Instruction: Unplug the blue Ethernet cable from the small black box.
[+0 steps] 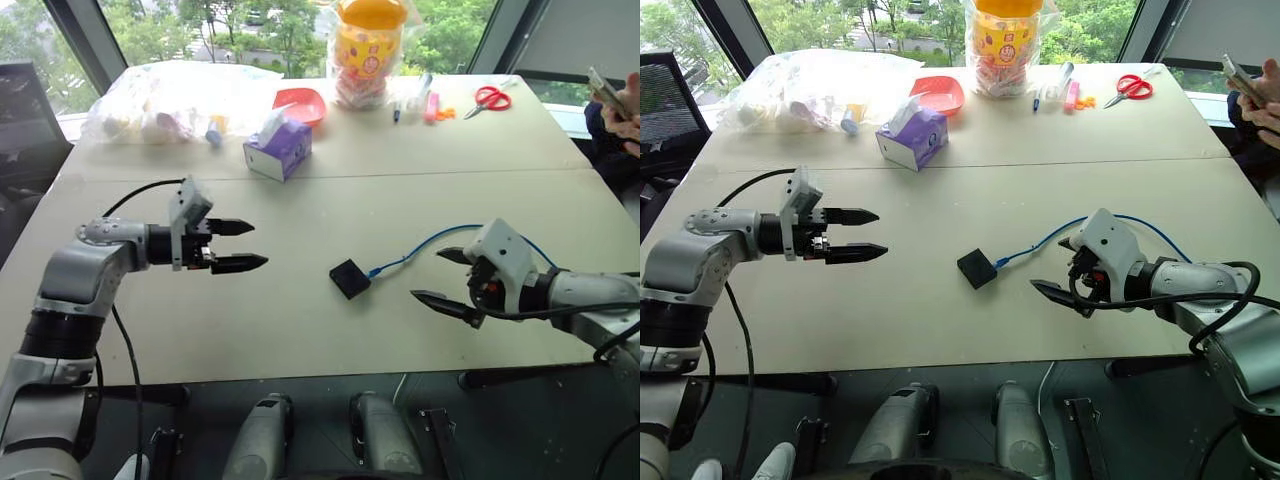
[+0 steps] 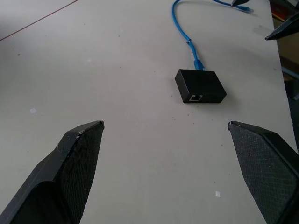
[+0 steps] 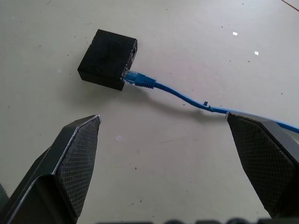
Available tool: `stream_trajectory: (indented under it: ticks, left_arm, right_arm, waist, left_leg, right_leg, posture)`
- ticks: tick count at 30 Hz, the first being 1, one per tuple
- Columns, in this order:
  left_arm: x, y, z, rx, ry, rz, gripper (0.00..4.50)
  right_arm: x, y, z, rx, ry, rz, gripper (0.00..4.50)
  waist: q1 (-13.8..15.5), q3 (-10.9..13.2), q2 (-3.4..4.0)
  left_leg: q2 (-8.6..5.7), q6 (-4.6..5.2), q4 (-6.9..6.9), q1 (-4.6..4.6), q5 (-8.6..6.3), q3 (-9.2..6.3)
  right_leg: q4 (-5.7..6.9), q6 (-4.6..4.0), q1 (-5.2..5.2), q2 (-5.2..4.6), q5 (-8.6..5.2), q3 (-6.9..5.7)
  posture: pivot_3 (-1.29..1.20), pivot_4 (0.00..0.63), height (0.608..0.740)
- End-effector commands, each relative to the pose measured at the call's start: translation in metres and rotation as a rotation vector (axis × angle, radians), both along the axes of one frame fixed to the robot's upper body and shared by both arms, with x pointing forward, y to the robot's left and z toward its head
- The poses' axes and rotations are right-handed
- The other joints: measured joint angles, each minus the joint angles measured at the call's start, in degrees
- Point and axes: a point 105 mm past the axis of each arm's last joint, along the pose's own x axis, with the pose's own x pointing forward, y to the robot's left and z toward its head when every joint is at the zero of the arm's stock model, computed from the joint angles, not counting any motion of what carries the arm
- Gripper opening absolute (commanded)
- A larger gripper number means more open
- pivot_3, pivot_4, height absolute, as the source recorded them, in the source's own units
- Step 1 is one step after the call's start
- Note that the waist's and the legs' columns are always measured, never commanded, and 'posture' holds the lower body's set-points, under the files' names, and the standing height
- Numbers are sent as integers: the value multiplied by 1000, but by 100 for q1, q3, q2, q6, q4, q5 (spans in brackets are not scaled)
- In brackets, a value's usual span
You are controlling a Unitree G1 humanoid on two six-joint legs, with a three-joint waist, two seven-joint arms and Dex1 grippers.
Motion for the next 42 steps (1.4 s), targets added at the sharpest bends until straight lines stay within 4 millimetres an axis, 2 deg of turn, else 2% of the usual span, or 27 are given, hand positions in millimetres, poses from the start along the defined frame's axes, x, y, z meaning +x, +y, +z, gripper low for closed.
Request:
stream_trajectory:
  ticks: [1, 6, 14, 19, 22, 30, 33, 38, 42]
  left_arm:
    - [-8, -5, 7, 18, -26, -74, 4436]
    - [-7, -13, 8, 14, -42, -91, 4436]
    - [-9, -26, 2, 29, -56, -136, 4436]
    - [-5, -30, -3, 30, -67, -132, 4436]
    - [-1, -35, -3, 25, -94, -120, 4436]
    - [-1, -37, -2, 12, -110, -95, 4436]
    - [-4, -36, -3, 11, -110, -90, 4436]
    - [-5, -36, -3, 20, -133, -78, 4436]
    - [-9, -33, -1, 7, -134, -54, 4436]
  right_arm:
    - [-1, 3, 22, -15, -60, 38, 4500]
    - [1, 3, 29, -30, -65, 47, 4500]
    - [-2, 2, 28, -80, -11, 113, 4500]
    - [4, -2, 27, -125, -13, 118, 4500]
    - [16, -3, 33, -146, -54, 138, 4500]
    - [40, 3, 31, -238, -62, 262, 4500]
    - [54, 3, 20, -297, -17, 308, 4500]
    - [77, 14, 2, -320, 85, 394, 4500]
    - [94, 31, -11, -298, 171, 446, 4500]
  waist:
    - [4, 0, 0]
    - [28, 0, 0]
    - [25, 0, 0]
    - [17, -1, 0]
    - [-4, 0, 0]
    - [-15, 0, 0]
    - [-15, 0, 0]
    - [-34, 0, 1]
    - [-32, 1, 2]
  left_leg:
    - [0, 0, 0, 0, 0, 1]
    - [-1, 0, 12, 1, 0, 1]
    - [-2, 0, 8, 1, 0, 2]
    - [-1, 0, 14, 1, 0, 4]
    - [-1, 0, 14, 2, 0, 6]
    - [-1, 0, 17, 3, 1, 9]
    - [-1, 0, 23, 4, 1, 11]
    - [-2, 0, 24, 7, 1, 14]
    - [-2, -1, 25, 8, 1, 14]
  right_leg:
    - [0, 0, 0, -1, 0, 0]
    - [2, -3, 6, -4, 1, 1]
    - [2, -2, 5, -3, 2, 3]
    - [4, -2, 5, -2, 2, 3]
    - [5, -1, 5, -2, 3, 4]
    - [10, 2, 4, 0, 5, 5]
    - [13, 2, 6, 2, 5, 6]
    - [19, 18, 5, 5, 14, 10]
    - [23, 23, 4, 6, 17, 10]
  posture:
    - [0, 150, 740]
    - [0, 150, 740]
    - [0, 150, 740]
    - [0, 150, 740]
    - [0, 150, 740]
    - [0, 150, 740]
    - [0, 150, 740]
    - [0, 150, 740]
    - [0, 150, 740]
